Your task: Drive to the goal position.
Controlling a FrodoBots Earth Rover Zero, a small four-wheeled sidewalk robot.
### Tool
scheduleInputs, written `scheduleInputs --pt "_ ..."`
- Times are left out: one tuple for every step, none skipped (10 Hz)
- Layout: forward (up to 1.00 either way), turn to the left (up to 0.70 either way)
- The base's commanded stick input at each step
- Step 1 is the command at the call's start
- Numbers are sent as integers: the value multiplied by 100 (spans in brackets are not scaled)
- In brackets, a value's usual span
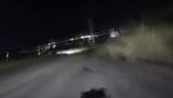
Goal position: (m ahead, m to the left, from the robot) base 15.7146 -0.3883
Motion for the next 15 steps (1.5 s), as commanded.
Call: scheduleInputs --pt "70 0" --pt "70 0" --pt "70 0" --pt "70 0" --pt "70 0" --pt "70 0" --pt "70 0" --pt "70 0" --pt "70 0" --pt "70 0" --pt "70 0" --pt "70 0" --pt "70 0" --pt "70 0" --pt "70 0"
